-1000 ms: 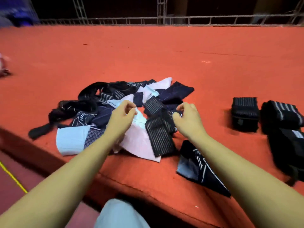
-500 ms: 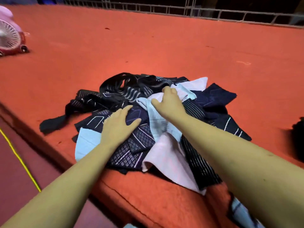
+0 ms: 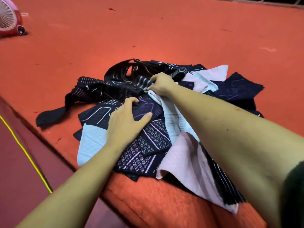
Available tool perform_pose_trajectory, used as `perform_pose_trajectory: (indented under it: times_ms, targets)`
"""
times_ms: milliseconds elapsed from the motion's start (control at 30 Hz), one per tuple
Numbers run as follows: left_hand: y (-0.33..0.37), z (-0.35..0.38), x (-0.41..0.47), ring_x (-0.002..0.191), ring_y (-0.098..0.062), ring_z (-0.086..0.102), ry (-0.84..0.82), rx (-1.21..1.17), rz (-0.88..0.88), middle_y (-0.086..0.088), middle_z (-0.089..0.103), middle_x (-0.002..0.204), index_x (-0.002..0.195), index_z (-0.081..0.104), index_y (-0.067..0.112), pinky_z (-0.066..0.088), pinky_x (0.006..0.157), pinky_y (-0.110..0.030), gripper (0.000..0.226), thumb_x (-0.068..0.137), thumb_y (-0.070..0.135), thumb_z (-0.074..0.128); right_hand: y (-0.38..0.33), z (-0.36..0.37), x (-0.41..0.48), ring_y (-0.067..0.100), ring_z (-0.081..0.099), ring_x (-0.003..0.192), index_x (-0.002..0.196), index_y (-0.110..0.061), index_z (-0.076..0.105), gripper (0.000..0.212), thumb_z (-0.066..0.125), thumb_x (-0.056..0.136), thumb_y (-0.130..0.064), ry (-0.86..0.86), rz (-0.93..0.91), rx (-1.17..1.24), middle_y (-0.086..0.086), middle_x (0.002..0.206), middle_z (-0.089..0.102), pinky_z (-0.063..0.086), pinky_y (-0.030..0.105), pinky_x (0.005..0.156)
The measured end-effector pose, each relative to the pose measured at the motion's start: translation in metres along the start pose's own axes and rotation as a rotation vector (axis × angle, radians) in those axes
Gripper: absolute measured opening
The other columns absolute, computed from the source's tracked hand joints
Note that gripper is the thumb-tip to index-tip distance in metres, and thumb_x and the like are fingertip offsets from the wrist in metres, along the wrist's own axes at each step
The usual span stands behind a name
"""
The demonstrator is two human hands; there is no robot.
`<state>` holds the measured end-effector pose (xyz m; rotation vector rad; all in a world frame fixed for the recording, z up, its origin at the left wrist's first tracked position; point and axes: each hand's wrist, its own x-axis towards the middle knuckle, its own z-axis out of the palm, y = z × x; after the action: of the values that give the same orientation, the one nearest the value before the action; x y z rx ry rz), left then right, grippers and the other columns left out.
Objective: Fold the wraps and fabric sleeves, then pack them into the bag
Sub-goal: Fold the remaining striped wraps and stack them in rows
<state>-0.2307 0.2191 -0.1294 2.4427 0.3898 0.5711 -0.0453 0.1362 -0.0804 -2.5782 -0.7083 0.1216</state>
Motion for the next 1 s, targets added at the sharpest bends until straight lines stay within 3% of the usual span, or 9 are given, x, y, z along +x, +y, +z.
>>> perform_pose_trajectory:
  times_ms: [100, 233, 333, 433, 600, 700, 767, 867, 1000]
  targets:
    - [0.0, -0.002, -0.002, 0.104, -0.026, 0.059, -0.013, -0.02, -0.021, 0.008, 0.063, 0.112, 0.119, 0.04, 0.037, 0.045, 0.093, -0.043, 0.052, 0.08, 0.064, 0.061, 0.006, -0.007, -0.014, 0.033, 0.062, 0.1, 0.096, -0.01, 0.069, 0.015, 0.058, 0.086, -0.008, 0.149, 0.029, 0.071, 0.014, 0.098, 0.07, 0.046, 0.03, 0.075]
    - [-0.001, -0.003, -0.003, 0.11, -0.033, 0.058, -0.032, -0.024, -0.055, -0.003, 0.064, 0.118, 0.126, 0.038, 0.03, 0.044, 0.094, -0.044, 0.06, 0.081, 0.065, 0.06, 0.013, -0.039, -0.048, 0.03, 0.061, 0.083, 0.081, -0.009, 0.063, 0.008, 0.055, 0.082, -0.009, 0.279, 0.044, 0.207, 0.009, 0.081, 0.067, 0.048, 0.035, 0.069]
    - [0.003, -0.006, -0.003, 0.108, -0.039, 0.057, -0.037, -0.016, -0.079, -0.013, 0.063, 0.112, 0.116, 0.04, 0.018, 0.043, 0.091, -0.046, 0.06, 0.083, 0.066, 0.054, 0.021, -0.073, -0.093, 0.026, 0.059, 0.082, 0.082, -0.013, 0.063, 0.006, 0.058, 0.084, -0.012, 0.331, 0.026, 0.232, 0.003, 0.079, 0.064, 0.044, 0.034, 0.069]
    - [0.01, -0.012, -0.011, 0.098, -0.035, 0.055, -0.025, -0.055, -0.036, -0.005, 0.053, 0.092, 0.1, 0.046, 0.012, 0.041, 0.086, -0.045, 0.051, 0.088, 0.061, 0.05, 0.041, -0.094, -0.145, 0.027, 0.06, 0.087, 0.088, -0.011, 0.062, 0.006, 0.058, 0.086, -0.014, 0.367, 0.022, 0.206, 0.005, 0.086, 0.067, 0.049, 0.039, 0.077]
    - [0.031, -0.016, -0.023, 0.119, -0.03, 0.043, 0.023, -0.22, -0.117, -0.01, 0.051, 0.119, 0.094, 0.065, 0.011, 0.03, 0.106, -0.039, 0.069, 0.076, 0.074, 0.044, 0.063, -0.101, -0.229, 0.023, 0.058, 0.08, 0.091, -0.015, 0.062, 0.003, 0.061, 0.089, -0.017, 0.323, 0.038, 0.21, 0.004, 0.084, 0.066, 0.044, 0.035, 0.073]
    - [0.069, -0.022, -0.036, 0.087, -0.021, 0.049, 0.022, -0.416, -0.182, -0.002, 0.05, 0.089, 0.074, 0.047, 0.019, 0.037, 0.08, -0.026, 0.041, 0.084, 0.053, 0.068, 0.063, -0.101, -0.267, 0.02, 0.053, 0.071, 0.089, -0.016, 0.061, 0.001, 0.062, 0.09, -0.017, 0.286, -0.001, 0.256, 0.004, 0.08, 0.063, 0.04, 0.032, 0.069]
    - [0.091, -0.021, -0.048, 0.062, -0.012, 0.038, -0.006, -0.528, -0.191, 0.005, 0.04, 0.069, 0.071, 0.036, 0.021, 0.033, 0.061, -0.027, 0.04, 0.088, 0.028, 0.071, 0.064, -0.105, -0.287, 0.021, 0.053, 0.07, 0.088, -0.017, 0.063, 0.002, 0.063, 0.089, -0.015, 0.285, -0.039, 0.283, 0.005, 0.08, 0.063, 0.04, 0.032, 0.069]
    - [0.104, -0.01, -0.063, 0.055, -0.012, 0.031, -0.043, -0.617, -0.253, 0.005, 0.035, 0.062, 0.073, 0.034, 0.021, 0.027, 0.057, -0.033, 0.039, 0.086, 0.006, 0.067, 0.07, -0.112, -0.313, 0.015, 0.051, 0.066, 0.085, -0.009, 0.069, 0.005, 0.064, 0.087, -0.009, 0.335, -0.101, 0.343, 0.007, 0.073, 0.06, 0.038, 0.035, 0.067]
    - [0.101, 0.001, -0.079, 0.067, -0.021, 0.053, -0.046, -0.668, -0.422, -0.002, 0.051, 0.07, 0.08, 0.038, 0.019, 0.047, 0.068, -0.037, 0.036, 0.076, 0.002, 0.071, 0.087, -0.114, -0.339, -0.002, 0.057, 0.068, 0.097, -0.012, 0.072, 0.022, 0.062, 0.089, 0.005, 0.436, 0.035, 0.741, -0.005, 0.079, 0.068, 0.044, 0.015, 0.066]
